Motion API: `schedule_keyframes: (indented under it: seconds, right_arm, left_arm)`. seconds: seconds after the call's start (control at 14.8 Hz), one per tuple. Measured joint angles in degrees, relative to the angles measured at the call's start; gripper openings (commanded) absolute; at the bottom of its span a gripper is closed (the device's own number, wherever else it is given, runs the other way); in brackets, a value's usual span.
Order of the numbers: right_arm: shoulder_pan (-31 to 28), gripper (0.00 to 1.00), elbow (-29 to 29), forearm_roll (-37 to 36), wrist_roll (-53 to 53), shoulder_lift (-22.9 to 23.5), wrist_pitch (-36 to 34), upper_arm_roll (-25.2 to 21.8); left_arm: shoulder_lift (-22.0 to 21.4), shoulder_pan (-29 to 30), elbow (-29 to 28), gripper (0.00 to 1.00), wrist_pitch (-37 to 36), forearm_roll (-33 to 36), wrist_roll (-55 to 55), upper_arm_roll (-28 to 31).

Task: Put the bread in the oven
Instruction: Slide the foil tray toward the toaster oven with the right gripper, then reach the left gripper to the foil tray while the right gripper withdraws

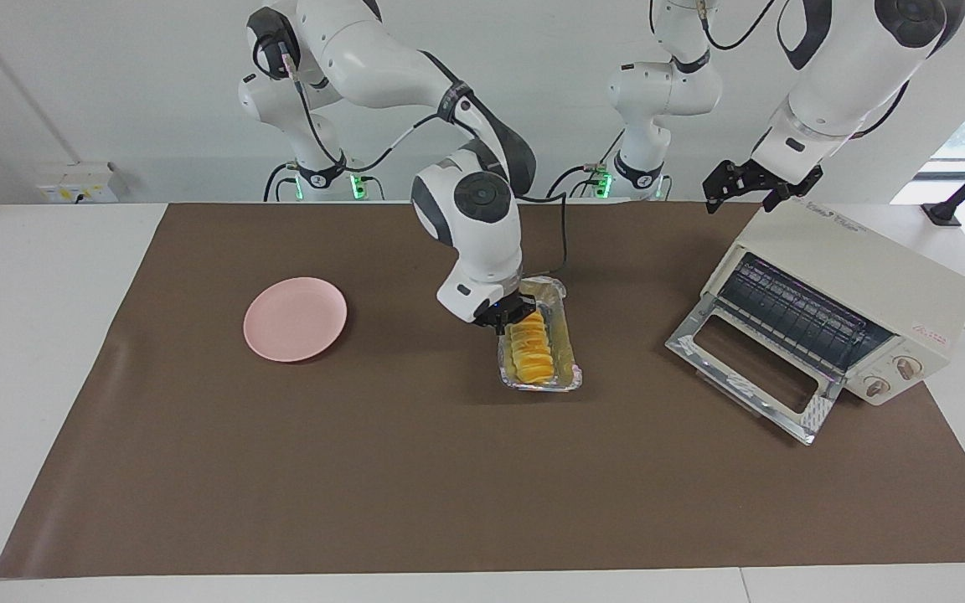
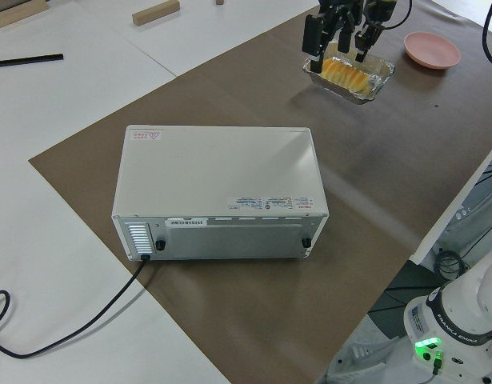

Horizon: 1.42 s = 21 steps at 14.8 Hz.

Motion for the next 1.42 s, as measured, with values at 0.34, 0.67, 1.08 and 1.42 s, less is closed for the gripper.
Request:
schedule_keyframes:
  seconds: [0.34, 0.67, 1.08, 1.42]
  right_arm:
    - [-0.08, 1.00, -3.10, 0.02, 1.22, -0.52, 2.78, -0.26]
    - [-0.53, 1.00, -2.19, 0.02, 5.76, -3.26, -1.55, -1.16]
    - [-14.64, 1.00, -1.07, -0.15, -3.78, -13.13, -10.20, -2.43]
    - [-25.18, 1.00, -1.10, -0.46, -24.37, -17.60, -19.18, -2.53]
  left_arm:
    - [0.00, 0.00, 0.00, 1.00, 0.00, 0.00, 0.00, 0.00]
    - [0.00, 0.00, 0.05, 1.00, 0.94, 0.00, 0.03, -0.05]
    - [0.00, 0.00, 0.08, 1.00, 4.15, 0.00, 0.05, -0.03]
    - [0.63, -4.59, -0.16, 1.00, 7.96, -0.04, -2.03, -1.19]
